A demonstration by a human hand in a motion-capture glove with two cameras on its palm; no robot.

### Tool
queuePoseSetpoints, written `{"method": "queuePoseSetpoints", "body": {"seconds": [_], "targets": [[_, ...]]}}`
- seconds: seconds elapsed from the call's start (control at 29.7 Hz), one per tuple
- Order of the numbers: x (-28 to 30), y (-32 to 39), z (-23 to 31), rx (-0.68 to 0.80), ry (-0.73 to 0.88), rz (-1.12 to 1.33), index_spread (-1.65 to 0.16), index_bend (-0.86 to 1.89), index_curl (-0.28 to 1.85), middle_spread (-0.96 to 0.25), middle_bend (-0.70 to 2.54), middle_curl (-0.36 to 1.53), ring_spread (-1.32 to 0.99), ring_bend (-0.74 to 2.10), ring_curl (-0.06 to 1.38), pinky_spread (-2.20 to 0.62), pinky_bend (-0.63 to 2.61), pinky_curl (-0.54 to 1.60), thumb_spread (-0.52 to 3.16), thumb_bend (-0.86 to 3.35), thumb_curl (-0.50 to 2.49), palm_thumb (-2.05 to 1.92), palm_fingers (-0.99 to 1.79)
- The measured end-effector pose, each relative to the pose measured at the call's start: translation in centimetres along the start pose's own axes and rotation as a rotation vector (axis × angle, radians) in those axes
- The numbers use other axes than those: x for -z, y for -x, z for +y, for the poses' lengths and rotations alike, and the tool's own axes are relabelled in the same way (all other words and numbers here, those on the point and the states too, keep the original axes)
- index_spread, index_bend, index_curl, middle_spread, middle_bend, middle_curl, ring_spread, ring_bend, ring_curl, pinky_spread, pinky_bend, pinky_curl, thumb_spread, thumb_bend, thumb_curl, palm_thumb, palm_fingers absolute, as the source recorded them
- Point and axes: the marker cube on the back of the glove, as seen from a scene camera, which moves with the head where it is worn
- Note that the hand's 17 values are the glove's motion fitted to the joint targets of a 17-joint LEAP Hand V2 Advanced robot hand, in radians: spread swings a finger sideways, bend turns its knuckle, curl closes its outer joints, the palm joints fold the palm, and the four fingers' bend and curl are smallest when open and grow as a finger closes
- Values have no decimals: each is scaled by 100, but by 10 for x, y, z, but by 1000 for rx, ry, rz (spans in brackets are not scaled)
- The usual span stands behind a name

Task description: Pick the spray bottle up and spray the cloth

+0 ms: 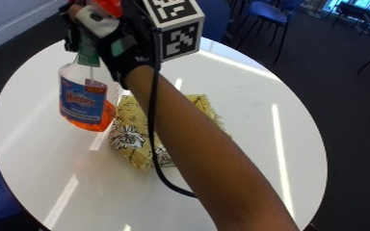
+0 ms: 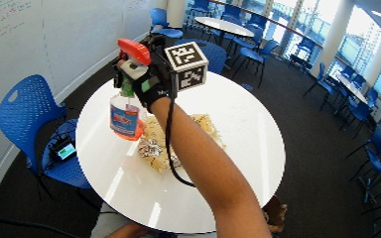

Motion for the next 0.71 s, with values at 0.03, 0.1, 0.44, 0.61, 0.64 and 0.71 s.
{"method": "queuePoseSetpoints", "body": {"seconds": [0.03, 0.1, 0.44, 0.61, 0.64, 0.71], "targets": [[-10, -3, 2, 0, 9, -3, -30, 24, 63, -20, 65, 52, -22, 64, 47, -27, 42, 39, 39, -3, 80, 91, 135], [-34, -9, 8, -2, 42, 9, -30, 24, 63, -20, 65, 52, -22, 64, 47, -27, 42, 39, 39, -3, 80, 91, 136], [-76, -37, 14, -49, 30, 45, -30, 23, 63, -20, 65, 52, -21, 64, 47, -27, 42, 39, 39, -3, 80, 92, 135], [-77, -33, 15, -16, -2, 61, -30, 23, 63, -21, 65, 52, -21, 64, 47, -27, 42, 39, 39, -3, 80, 92, 135], [-77, -30, 15, -2, -8, 66, -30, 23, 63, -21, 65, 52, -21, 64, 47, -27, 42, 39, 39, -3, 80, 92, 135], [-76, -23, 15, 27, -19, 78, -30, 23, 63, -21, 65, 52, -21, 64, 47, -27, 42, 39, 39, -3, 80, 92, 136]]}}
